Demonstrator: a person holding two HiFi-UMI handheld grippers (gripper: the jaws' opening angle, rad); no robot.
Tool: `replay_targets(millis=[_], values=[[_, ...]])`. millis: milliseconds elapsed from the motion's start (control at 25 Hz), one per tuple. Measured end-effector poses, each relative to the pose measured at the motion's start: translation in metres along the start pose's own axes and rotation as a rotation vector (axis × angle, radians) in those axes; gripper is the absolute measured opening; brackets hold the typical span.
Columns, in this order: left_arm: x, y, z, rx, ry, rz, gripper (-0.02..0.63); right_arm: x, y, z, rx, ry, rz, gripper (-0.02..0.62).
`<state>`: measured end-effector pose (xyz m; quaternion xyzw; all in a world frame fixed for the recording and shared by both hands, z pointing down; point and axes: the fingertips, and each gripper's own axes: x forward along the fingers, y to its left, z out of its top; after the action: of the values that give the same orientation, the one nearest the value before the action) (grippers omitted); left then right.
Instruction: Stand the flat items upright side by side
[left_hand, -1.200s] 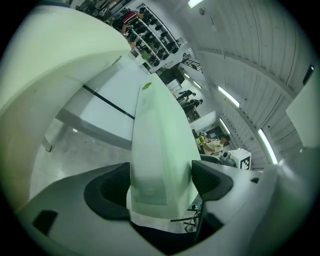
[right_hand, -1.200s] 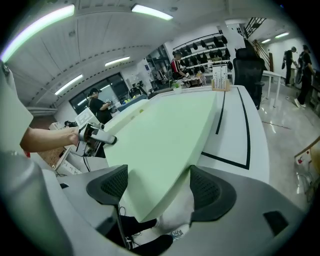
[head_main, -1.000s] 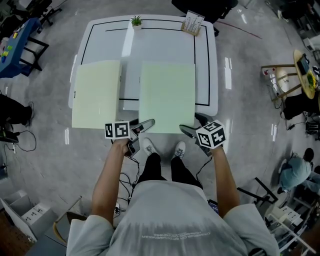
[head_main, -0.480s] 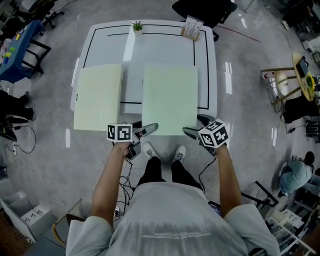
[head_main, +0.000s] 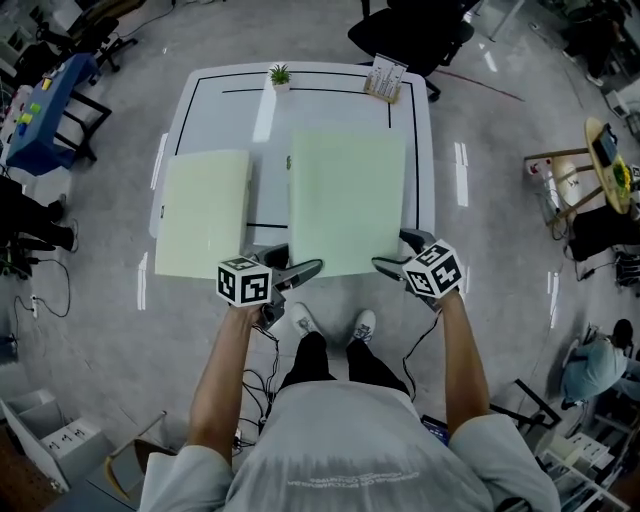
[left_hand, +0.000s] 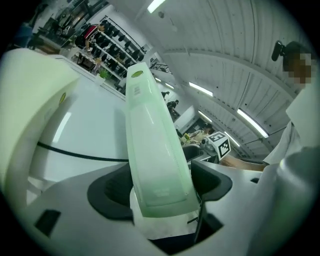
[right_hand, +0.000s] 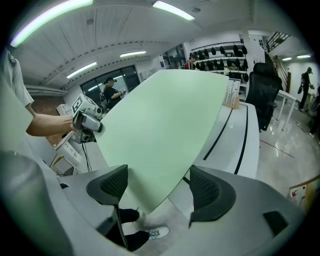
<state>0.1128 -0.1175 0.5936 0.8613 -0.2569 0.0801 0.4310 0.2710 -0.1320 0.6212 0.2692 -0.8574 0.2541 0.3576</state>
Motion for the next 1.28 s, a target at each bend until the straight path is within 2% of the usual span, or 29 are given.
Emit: replay_targets(millis=[200, 400, 560, 760, 1000, 1280], values=[[-0.001, 0.0, 0.014, 0.048, -0.056, 0.05, 0.374, 0.004, -0.014, 0.023, -0.091, -0.025, 0.009, 0.385], [-0.005, 0.0, 0.029, 0.206, -0.091, 0.143, 0.374, 0.015, -0.029, 0.054, -0.231, -0.04, -0.025, 0.383], [-0.007, 0.006, 0.043, 0.307, -0.172, 0.242, 0.374, 0.028, -0.041, 0.076, -0.296, -0.111, -0.031, 0.383], [-0.005, 0.009, 0.058, 0.426, -0.257, 0.355, 0.374, 0.041, -0.058, 0.102, -0.382, -0.147, -0.018, 0.383], [0.008, 0.02, 0.063, 0.475, -0.328, 0.45, 0.374, 0.054, -0.078, 0.122, -0.459, -0.193, -0.019, 0.383], [0.019, 0.035, 0.049, 0.514, -0.359, 0.609, 0.374, 0.072, -0.088, 0.132, -0.493, -0.257, -0.002, 0.359]])
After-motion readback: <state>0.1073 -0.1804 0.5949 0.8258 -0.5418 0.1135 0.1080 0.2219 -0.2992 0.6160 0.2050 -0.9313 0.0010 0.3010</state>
